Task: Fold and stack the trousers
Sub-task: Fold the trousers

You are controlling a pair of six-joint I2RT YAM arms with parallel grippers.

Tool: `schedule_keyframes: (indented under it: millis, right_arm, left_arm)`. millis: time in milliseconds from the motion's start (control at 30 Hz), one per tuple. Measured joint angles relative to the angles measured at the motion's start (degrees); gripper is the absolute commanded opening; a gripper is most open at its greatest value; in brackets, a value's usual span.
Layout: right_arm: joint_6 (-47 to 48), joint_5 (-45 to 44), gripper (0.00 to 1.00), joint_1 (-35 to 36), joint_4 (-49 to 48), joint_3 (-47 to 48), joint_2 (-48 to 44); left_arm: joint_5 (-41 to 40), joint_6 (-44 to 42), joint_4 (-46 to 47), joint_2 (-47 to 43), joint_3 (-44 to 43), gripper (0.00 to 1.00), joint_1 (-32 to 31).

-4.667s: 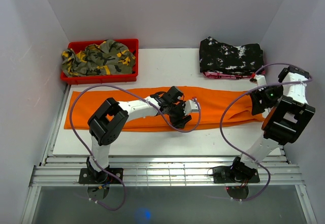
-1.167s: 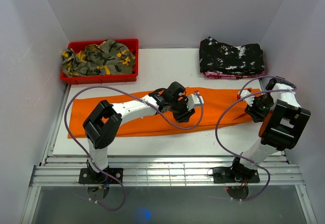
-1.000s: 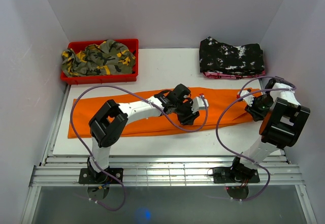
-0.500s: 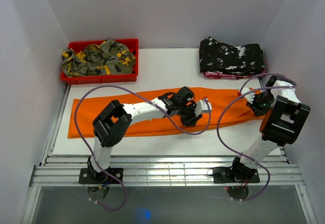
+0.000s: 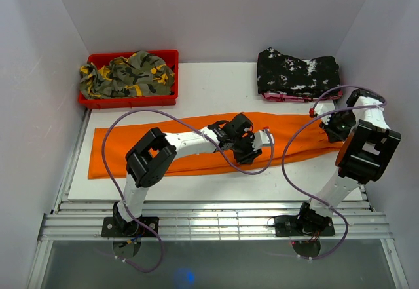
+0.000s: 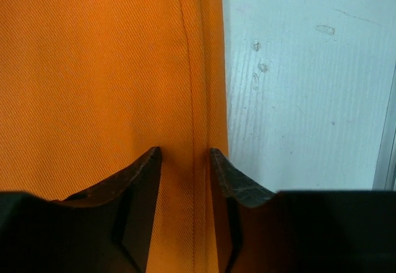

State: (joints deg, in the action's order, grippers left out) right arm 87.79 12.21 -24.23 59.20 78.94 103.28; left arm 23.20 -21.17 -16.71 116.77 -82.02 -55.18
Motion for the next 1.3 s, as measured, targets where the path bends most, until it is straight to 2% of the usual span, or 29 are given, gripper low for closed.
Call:
schedule_keyframes:
  millis: [133,167,300,567,767,900,1067,1167,1200,1233,1267,1300]
  right_arm:
    - [-0.55,0.42,0.08,-0.02,0.59,1.01,0.31]
    - [-0.59,0.42,0.08,0.0,0.72,1.05,0.33]
    - [-0.57,0.42,0.08,-0.02,0.83,1.14,0.37]
    - [-0.59,0.44,0.08,0.0,0.9,1.33,0.39]
    - [-0.33,1.31,0.08,-0.02,1.09,2.73,0.26]
    - [0.63,1.84,0.08,0.04,1.95,2.67,-0.35]
    - [1.49,1.79,0.08,0.13,1.81,0.44,-1.49]
    - [1.49,1.6,0.08,0.13,0.92,-0.44,-1.42]
    - [1.44,1.62,0.12,0.15,0.85,-0.55,-1.33]
    - [1.42,1.62,0.19,0.2,0.81,-0.7,-1.2]
    - [1.27,1.46,0.39,0.26,0.79,-0.81,-1.09]
    - [0.98,1.31,0.45,0.26,0.76,-0.87,-0.87]
  left_arm:
    - [-1.01,-0.22,0.04,0.15,0.0,0.25,-0.04]
    - [-1.11,-0.35,0.07,0.15,0.0,0.16,-0.04]
    - [-1.42,-0.5,0.28,0.15,0.0,0.0,-0.02]
    - [-1.57,-0.66,0.09,-0.24,0.0,0.0,-0.04]
    - [-0.85,-0.81,-1.16,-4.79,0.63,0.0,-0.02]
    - [1.22,-0.83,-0.98,-8.48,3.04,0.0,-0.02]
    - [4.0,-0.61,-1.25,-7.67,4.26,0.0,-0.26]
    - [4.83,-0.02,-1.03,-4.96,4.26,0.18,-0.79]
    - [4.94,0.42,-0.83,-3.54,4.26,0.29,-0.94]
    - [5.01,0.81,-0.76,-2.08,4.11,0.33,-1.09]
    - [5.09,1.38,-1.22,-0.66,3.72,0.38,-1.2]
    - [5.55,1.88,-1.01,0.61,3.45,0.41,-1.25]
